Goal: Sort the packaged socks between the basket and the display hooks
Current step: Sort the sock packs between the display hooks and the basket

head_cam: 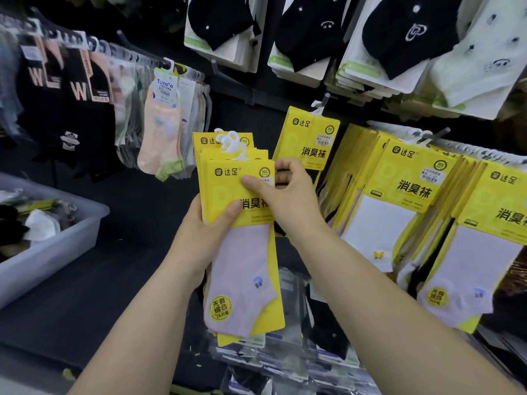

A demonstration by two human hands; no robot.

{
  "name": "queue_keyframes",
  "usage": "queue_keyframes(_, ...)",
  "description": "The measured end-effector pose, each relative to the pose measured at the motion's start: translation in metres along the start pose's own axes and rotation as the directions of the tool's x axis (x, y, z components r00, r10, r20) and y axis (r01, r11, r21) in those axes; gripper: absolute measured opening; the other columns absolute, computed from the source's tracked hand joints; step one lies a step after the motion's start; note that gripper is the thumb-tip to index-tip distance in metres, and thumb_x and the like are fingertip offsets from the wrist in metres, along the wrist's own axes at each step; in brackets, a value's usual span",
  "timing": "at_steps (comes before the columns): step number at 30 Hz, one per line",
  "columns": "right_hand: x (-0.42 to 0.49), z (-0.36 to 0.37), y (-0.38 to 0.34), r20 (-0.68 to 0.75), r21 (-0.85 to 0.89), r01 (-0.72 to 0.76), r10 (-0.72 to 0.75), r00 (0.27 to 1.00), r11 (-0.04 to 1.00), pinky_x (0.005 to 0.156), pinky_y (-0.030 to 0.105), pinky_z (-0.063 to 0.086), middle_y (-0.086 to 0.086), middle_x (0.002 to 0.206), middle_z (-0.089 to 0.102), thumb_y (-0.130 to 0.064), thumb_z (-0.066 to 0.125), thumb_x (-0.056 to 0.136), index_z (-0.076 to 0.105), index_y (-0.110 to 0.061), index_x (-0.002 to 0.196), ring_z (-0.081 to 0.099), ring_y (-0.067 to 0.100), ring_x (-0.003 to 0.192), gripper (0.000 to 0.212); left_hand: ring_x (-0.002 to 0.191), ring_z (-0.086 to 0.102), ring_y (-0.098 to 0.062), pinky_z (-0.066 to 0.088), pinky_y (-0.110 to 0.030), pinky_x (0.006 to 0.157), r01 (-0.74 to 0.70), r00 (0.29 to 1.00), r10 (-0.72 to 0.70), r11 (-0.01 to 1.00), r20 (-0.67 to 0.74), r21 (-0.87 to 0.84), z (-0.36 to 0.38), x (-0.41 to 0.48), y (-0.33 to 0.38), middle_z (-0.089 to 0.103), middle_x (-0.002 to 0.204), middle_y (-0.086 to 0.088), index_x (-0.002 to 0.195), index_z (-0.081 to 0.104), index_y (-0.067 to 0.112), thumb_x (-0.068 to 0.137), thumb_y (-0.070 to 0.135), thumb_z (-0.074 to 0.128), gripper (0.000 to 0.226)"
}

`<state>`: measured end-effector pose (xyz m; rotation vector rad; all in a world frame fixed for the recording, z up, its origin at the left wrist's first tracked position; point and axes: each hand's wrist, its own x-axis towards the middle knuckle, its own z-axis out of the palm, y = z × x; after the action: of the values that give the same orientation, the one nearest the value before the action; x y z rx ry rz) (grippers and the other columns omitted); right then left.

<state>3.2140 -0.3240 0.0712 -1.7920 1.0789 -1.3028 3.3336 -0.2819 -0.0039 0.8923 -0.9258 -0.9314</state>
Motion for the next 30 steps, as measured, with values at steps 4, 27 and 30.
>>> queue_keyframes(4, 0.003, -0.017, 0.007, 0.035, 0.176, -0.092, 0.087, 0.996, 0.98, 0.059, 0.025, 0.056, -0.001, 0.084, 0.072, -0.014, 0.079, 0.074, 0.054, -0.014, 0.101, 0.071, 0.009, 0.073, 0.036, 0.092, 0.072, -0.012, 0.057, -0.023, 0.066, 0.031, 0.999, -0.031, 0.999, 0.017, -0.04, 0.0, -0.001, -0.003, 0.074, 0.104, 0.008, 0.119, 0.056, 0.026, 0.064, 0.052, 0.068, 0.061)
queue_keyframes(27, 0.074, -0.054, -0.019, -0.511, -0.173, -0.005, -0.086, 0.856, 0.985, 0.095, 0.037, 0.045, 0.001, 0.116, 0.041, -0.018, 0.068, 0.083, 0.049, -0.022, 0.112, 0.053, 0.025, 0.106, 0.035, 0.094, 0.068, -0.009, 0.052, -0.029, 0.072, 0.016, 0.989, 0.009, 0.985, -0.146, 0.171, -0.012, 0.002, -0.005, 0.07, 0.106, 0.011, 0.115, 0.056, 0.03, 0.085, 0.048, 0.062, 0.035)
queue_keyframes(30, 0.04, -0.038, -0.009, -0.403, -0.263, 0.087, -0.191, 0.895, 0.961, 0.095, 0.037, 0.04, -0.011, 0.104, 0.042, -0.023, 0.069, 0.082, 0.046, -0.019, 0.112, 0.048, 0.021, 0.11, 0.038, 0.092, 0.07, -0.008, 0.053, -0.027, 0.07, 0.023, 0.991, -0.006, 0.992, -0.135, 0.125, -0.01, 0.001, -0.003, 0.072, 0.104, 0.011, 0.115, 0.057, 0.029, 0.085, 0.046, 0.062, 0.035)
